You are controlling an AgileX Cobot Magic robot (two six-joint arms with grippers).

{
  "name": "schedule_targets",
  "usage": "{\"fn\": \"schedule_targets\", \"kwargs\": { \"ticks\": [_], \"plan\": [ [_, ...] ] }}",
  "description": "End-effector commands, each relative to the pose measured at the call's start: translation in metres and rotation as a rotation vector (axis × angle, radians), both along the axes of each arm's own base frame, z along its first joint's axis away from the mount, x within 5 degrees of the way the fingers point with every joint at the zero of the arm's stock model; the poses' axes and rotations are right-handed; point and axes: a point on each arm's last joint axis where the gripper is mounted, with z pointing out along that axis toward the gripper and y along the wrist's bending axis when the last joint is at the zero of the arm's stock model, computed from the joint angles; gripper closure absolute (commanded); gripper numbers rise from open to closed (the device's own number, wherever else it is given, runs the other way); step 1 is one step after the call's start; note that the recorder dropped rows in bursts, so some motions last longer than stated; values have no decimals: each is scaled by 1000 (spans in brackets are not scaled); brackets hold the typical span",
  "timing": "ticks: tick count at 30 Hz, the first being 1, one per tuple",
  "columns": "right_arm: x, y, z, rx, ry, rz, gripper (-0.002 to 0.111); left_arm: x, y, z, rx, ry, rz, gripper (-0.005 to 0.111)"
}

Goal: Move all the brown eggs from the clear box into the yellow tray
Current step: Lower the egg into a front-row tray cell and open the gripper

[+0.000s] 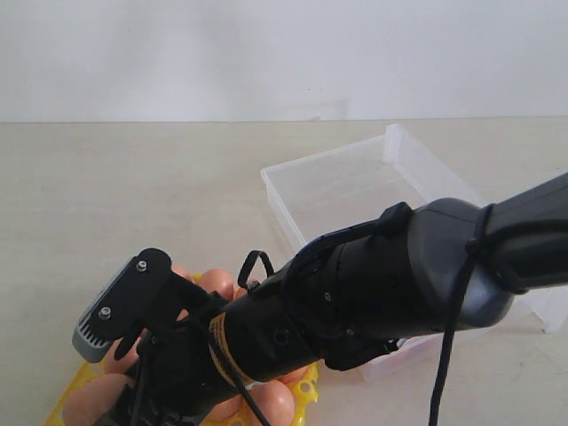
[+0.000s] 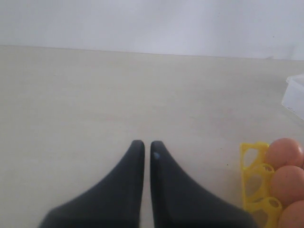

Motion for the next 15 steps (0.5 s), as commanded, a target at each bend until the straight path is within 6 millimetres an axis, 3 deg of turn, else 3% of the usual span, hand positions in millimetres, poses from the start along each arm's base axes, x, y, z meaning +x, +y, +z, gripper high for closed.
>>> {"fn": "schedule_targets", "kwargs": {
  "ticks": [1,15],
  "plan": [
    [1,1,1,3,-5,-6,108,0,0,-1,4,-5,-2,103],
    [-1,3,2,20,7,15,108,0,0,-1,4,-5,-2,103]
  ]
}}
